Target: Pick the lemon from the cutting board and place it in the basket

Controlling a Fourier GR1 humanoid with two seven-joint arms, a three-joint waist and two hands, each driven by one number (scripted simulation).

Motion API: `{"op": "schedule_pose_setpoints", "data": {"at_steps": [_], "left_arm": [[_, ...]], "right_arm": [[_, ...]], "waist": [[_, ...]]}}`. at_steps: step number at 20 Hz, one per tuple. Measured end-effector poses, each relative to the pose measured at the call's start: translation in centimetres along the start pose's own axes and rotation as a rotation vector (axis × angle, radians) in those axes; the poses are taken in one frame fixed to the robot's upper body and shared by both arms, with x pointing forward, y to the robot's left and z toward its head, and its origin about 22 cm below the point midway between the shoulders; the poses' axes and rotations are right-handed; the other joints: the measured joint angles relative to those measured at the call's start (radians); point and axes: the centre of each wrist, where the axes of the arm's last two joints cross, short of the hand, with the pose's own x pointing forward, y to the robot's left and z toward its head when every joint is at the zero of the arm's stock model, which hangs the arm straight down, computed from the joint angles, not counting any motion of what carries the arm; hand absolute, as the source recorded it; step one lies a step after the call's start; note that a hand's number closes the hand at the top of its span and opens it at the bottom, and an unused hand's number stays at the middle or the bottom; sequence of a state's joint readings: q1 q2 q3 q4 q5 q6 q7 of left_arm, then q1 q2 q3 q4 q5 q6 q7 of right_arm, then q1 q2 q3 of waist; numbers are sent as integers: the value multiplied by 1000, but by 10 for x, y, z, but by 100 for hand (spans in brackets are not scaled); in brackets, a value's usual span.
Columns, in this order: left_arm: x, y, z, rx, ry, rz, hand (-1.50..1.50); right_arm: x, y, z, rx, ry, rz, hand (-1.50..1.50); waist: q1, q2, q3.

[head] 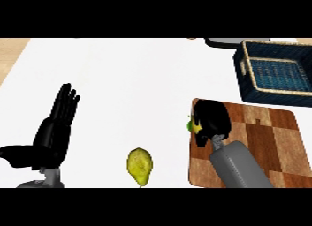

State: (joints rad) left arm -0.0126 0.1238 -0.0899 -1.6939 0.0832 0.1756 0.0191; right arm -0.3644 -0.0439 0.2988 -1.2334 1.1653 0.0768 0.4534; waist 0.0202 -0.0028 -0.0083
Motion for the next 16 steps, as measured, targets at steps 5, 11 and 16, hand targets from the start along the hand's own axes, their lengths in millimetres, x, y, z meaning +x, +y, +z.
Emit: {"op": "schedule_pose_setpoints", "data": {"at_steps": [5,11,16], "left_arm": [[-3,5,4,18,2,-1,0],[0,8,3,38,9,5,0],[-6,9,5,42,8,2,0]], "right_arm": [[10,-19,14,-96,-152,-190,150],[14,-73,50,-254,-274,-413,150],[6,-127,92,-338,-304,-529,150]], "waist": [[-17,-1,6],[-34,-5,8],[-35,-4,8]]}}
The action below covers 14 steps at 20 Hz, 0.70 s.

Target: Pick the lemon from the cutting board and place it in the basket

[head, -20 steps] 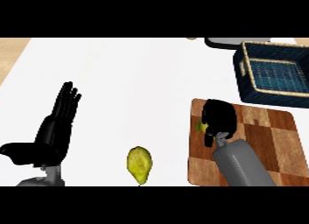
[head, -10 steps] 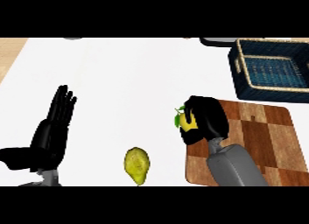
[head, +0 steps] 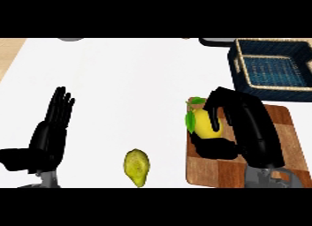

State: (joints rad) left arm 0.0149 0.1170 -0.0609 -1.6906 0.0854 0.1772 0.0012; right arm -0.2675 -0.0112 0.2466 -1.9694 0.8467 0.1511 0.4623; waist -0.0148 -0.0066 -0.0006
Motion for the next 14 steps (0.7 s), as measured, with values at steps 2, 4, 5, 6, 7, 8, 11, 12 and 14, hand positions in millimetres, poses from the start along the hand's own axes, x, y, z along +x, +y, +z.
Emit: {"op": "schedule_pose_setpoints", "data": {"at_steps": [2,4,5,6,7,8,11,12,14], "left_arm": [[1,0,1,-2,2,-6,0],[-1,3,-2,2,1,-9,0],[2,2,-2,-2,1,-6,0],[2,0,-4,-6,3,-7,0],[2,0,-3,-6,0,-8,0],[0,0,-2,-7,1,-8,0],[-2,0,-3,-7,0,-7,0],[-2,-1,-6,-13,-4,-4,0],[0,-4,-6,-15,-7,-8,0]], "right_arm": [[7,-22,11,-19,8,-19,150],[16,-40,19,-30,38,-32,150],[18,-50,18,-45,56,-27,150],[19,-57,20,-55,76,-18,150],[15,-62,19,-63,96,-9,150],[15,-68,19,-74,114,2,150],[7,-87,12,-104,157,73,150],[2,-92,11,-113,168,101,150],[-5,-102,5,-123,189,148,150]], "waist": [[2,1,0],[4,2,0],[6,2,0],[7,3,0],[9,3,0],[10,4,0],[12,5,0],[11,6,0],[13,6,0]]}}
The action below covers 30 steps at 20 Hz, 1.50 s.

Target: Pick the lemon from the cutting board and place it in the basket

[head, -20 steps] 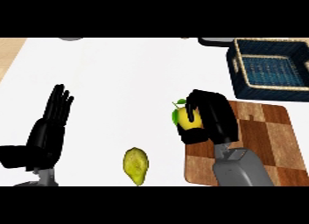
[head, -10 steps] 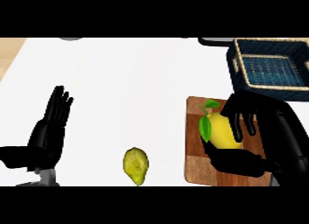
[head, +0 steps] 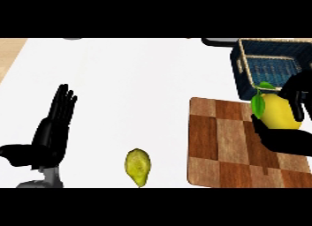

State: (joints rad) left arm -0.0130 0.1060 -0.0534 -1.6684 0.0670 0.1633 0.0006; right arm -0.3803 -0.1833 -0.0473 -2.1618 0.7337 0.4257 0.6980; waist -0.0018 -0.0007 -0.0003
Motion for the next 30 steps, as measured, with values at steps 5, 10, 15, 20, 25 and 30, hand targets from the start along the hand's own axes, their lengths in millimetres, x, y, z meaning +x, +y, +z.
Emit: {"op": "schedule_pose_setpoints", "data": {"at_steps": [5,10,15,20,25,30], "left_arm": [[-4,3,0,-4,1,2,0],[1,1,-3,-4,-2,4,0],[6,-2,-2,-8,0,7,0],[2,4,1,-11,2,6,0],[5,4,0,-9,-2,1,0],[6,0,3,-10,-3,3,0]], "right_arm": [[-27,-16,-28,-39,41,39,150],[-57,-26,-54,-61,70,25,150],[-92,-28,-69,-77,85,36,150],[-120,-23,-79,-51,97,85,150],[-151,-16,-101,-26,103,134,150],[-167,-1,-112,-7,113,124,150]], "waist": [[3,1,0],[5,1,0],[6,1,1],[6,1,0],[11,2,0],[9,2,0]]}}
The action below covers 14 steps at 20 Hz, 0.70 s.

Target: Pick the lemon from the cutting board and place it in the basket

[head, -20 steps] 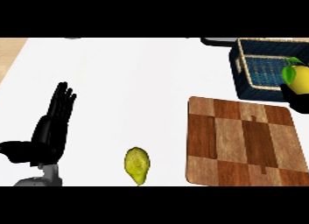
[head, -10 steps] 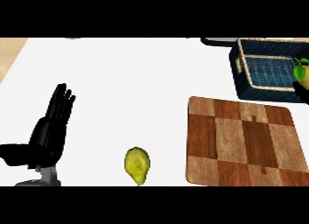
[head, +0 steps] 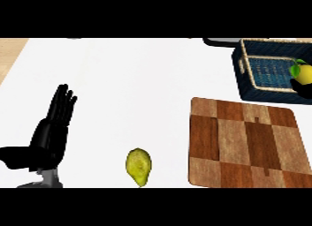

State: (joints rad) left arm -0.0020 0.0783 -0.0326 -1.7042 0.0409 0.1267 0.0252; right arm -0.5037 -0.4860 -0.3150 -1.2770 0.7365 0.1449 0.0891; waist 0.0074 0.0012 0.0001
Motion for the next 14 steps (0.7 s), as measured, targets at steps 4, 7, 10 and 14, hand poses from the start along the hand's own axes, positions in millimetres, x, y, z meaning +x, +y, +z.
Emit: {"op": "schedule_pose_setpoints", "data": {"at_steps": [4,7,10,14], "left_arm": [[2,-2,-4,0,3,0,0],[0,0,-3,-2,5,-6,0],[0,-3,-5,-4,3,1,0],[-3,4,-2,-1,2,1,0]], "right_arm": [[-18,7,-7,0,5,-15,150],[-28,14,-12,-2,20,-32,150],[-40,17,-14,1,37,-51,150],[-54,18,-17,-17,97,-70,-150]], "waist": [[-1,0,0],[1,1,0],[0,1,0],[1,0,0]]}}
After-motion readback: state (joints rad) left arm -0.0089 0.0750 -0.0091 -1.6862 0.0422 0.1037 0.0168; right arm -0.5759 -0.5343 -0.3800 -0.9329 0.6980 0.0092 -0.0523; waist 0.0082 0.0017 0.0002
